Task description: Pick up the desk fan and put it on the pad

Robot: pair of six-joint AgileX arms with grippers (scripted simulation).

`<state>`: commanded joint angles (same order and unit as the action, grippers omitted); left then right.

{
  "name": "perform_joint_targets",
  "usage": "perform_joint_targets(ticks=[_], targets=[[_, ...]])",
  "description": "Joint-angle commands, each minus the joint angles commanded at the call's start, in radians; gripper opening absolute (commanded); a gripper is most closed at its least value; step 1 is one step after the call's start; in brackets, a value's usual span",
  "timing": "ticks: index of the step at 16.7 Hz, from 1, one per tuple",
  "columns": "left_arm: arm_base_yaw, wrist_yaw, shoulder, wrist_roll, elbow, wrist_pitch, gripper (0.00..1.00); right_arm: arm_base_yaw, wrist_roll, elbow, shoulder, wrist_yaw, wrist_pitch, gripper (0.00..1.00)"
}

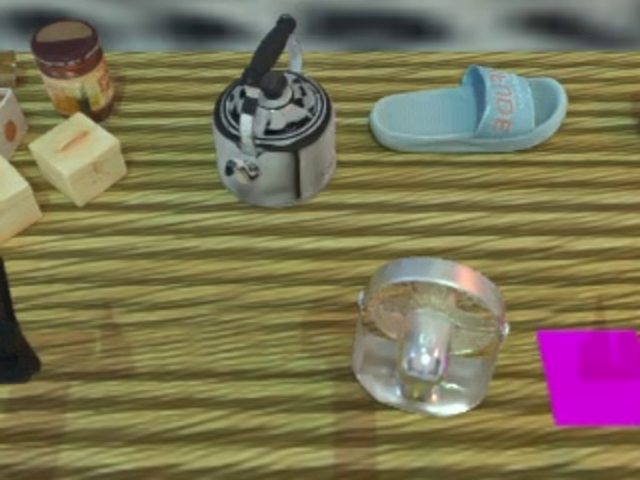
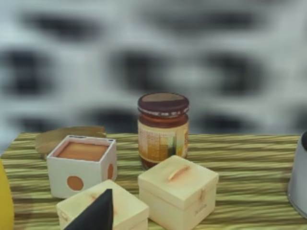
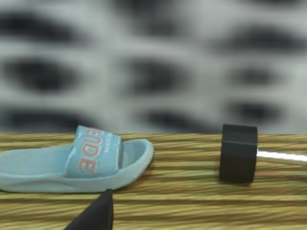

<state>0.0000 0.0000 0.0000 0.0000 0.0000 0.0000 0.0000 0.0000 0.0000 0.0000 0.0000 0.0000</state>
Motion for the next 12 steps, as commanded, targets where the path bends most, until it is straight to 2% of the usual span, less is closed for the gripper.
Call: perform_joint_targets(ticks=[3, 6, 12], targets=[[0.0, 0.0, 0.0, 0.0, 0.0, 0.0, 1.0, 0.005, -0.005, 0.009, 0.01, -0.001, -0.01, 1.0], [0.0, 0.0, 0.0, 0.0, 0.0, 0.0, 1.0, 0.048, -0.046, 0.1, 0.104, -0.002, -0.098, 1.0], [0.0, 0.0, 0.0, 0.0, 0.0, 0.0, 1.0, 0.206, -0.201, 0.528, 0.558, 0.0, -0.439, 1.0]])
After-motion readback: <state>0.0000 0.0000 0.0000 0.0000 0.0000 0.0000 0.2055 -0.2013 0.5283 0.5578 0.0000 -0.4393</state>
